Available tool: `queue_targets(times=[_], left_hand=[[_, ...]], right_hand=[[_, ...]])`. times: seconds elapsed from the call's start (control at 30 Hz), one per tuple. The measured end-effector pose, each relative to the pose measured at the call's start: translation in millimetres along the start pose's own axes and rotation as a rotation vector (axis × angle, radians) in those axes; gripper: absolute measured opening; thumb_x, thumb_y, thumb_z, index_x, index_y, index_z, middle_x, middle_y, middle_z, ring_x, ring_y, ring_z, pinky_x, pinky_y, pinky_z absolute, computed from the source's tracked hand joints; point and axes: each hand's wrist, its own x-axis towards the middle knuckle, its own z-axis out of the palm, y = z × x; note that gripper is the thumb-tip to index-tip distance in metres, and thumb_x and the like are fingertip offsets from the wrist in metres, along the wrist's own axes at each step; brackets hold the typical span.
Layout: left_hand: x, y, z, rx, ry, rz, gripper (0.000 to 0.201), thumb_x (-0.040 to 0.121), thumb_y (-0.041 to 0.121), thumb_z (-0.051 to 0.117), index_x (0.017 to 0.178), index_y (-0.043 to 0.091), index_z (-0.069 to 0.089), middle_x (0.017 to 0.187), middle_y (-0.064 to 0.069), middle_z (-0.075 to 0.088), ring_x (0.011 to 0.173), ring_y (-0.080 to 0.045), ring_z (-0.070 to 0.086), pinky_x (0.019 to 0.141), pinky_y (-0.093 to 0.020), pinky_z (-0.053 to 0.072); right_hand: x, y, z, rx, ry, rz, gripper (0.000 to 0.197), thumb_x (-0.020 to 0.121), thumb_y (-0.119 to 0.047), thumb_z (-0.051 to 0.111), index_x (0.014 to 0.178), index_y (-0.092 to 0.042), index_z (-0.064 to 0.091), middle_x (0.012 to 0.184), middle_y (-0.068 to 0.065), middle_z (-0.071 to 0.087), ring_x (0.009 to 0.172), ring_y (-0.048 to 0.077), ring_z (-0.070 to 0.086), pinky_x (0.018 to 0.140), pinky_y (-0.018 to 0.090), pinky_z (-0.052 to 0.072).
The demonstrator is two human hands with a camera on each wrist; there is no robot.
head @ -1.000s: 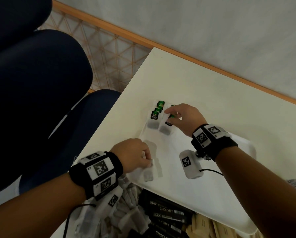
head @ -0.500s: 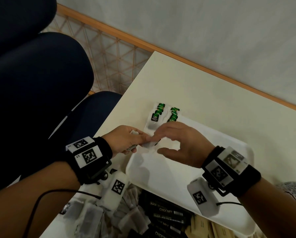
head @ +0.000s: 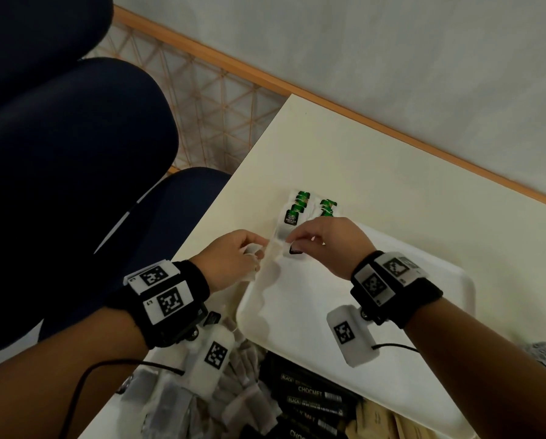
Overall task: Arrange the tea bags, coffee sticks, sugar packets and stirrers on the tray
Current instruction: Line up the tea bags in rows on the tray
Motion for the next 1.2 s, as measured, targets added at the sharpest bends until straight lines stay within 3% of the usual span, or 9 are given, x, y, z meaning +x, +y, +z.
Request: queue_targets(times=[0.13,0.27,0.43,0.53,0.63,0.77,0.93,1.03,1.2], left_hand=[[4.1,-8.3,0.4,-0.018,-0.032,-0.004,0.042,0.088,-0.011,0.047,0.110,0.024,0.053,0.112,-0.011,0.062,0.098,-0.023,0.065,0.085,-0.042,0.055],[4.7,-6.6,3.6,0.059,-0.038,0.013,0.051,0.092,-0.004,0.049,0.135,0.022,0.038,0.113,-0.007,0.063,0.090,-0.014,0.063,0.059,-0.015,0.047],[7.4,-7.2,7.4,0.107,-0.039,-0.014,0.055,0.091,0.001,0.054,0.137,0.021,0.032,0.107,-0.005,0.067,0.092,-0.012,0.064,0.057,-0.018,0.047],[8.4,-7.6,8.9,0.103,-0.055,-0.020,0.052,0.092,0.004,0.056,0.135,0.023,0.033,0.106,-0.005,0.069,0.095,-0.014,0.065,0.061,-0.022,0.049],[11.0,-7.5,10.6,0.092,-0.060,-0.013,0.051,0.090,0.007,0.059,0.131,0.024,0.034,0.108,-0.008,0.068,0.096,-0.019,0.066,0.064,-0.028,0.051],[11.4,-4.5,14.7,0.091,-0.092,0.033,0.048,0.083,0.008,0.064,0.124,0.020,0.042,0.098,-0.006,0.072,0.091,-0.021,0.070,0.069,-0.041,0.059],[6.8,-1.2,17.9,0.066,-0.094,0.059,0.042,0.079,0.007,0.071,0.113,0.020,0.050,0.101,-0.010,0.070,0.090,-0.025,0.070,0.065,-0.032,0.057],[5.4,-2.4,16.3,0.027,-0.083,0.068,0.026,0.080,0.004,0.072,0.098,0.016,0.058,0.097,-0.014,0.069,0.086,-0.028,0.070,0.067,-0.033,0.058],[3.4,-0.6,20.2,-0.039,-0.071,0.070,0.021,0.080,-0.001,0.071,0.093,0.013,0.062,0.082,-0.007,0.064,0.065,-0.014,0.064,0.058,-0.024,0.055]], right_hand=[[19.7,-1.9,5.5,0.085,-0.033,0.045,0.016,0.089,-0.024,0.060,0.098,-0.029,0.072,0.088,-0.012,0.070,0.073,-0.001,0.057,0.064,0.010,0.041],[39.7,5.9,9.5,0.177,0.025,0.118,0.014,0.088,-0.023,0.064,0.100,-0.025,0.072,0.079,-0.012,0.067,0.068,-0.007,0.056,0.061,0.005,0.039],[50.6,8.7,10.0,0.132,0.043,0.129,0.017,0.089,-0.024,0.062,0.104,-0.023,0.070,0.085,-0.010,0.067,0.072,-0.003,0.055,0.069,0.010,0.042],[45.8,7.1,8.4,0.080,0.110,0.103,0.023,0.088,-0.030,0.063,0.111,-0.025,0.067,0.097,-0.009,0.059,0.081,0.006,0.054,0.078,0.022,0.045],[29.8,-3.3,5.0,0.160,0.160,0.016,0.020,0.087,-0.033,0.064,0.107,-0.029,0.067,0.097,-0.011,0.060,0.082,0.004,0.056,0.075,0.019,0.044],[4.7,-20.5,8.2,0.302,-0.096,-0.003,0.016,0.083,-0.035,0.070,0.099,-0.035,0.069,0.088,-0.017,0.066,0.077,-0.005,0.057,0.072,0.009,0.043],[-9.2,-15.6,16.0,0.449,-0.063,0.027,0.017,0.082,-0.010,0.071,0.089,-0.026,0.071,0.073,-0.012,0.062,0.061,-0.006,0.053,0.063,0.008,0.041],[-14.0,-6.7,13.9,0.589,0.014,0.123,0.020,0.083,-0.007,0.068,0.092,-0.025,0.071,0.076,-0.002,0.065,0.064,0.003,0.054,0.058,0.014,0.044],[-16.1,-1.6,20.7,0.582,0.110,0.192,0.022,0.084,-0.010,0.068,0.093,-0.030,0.066,0.077,0.006,0.066,0.067,0.013,0.058,0.062,0.026,0.048]])
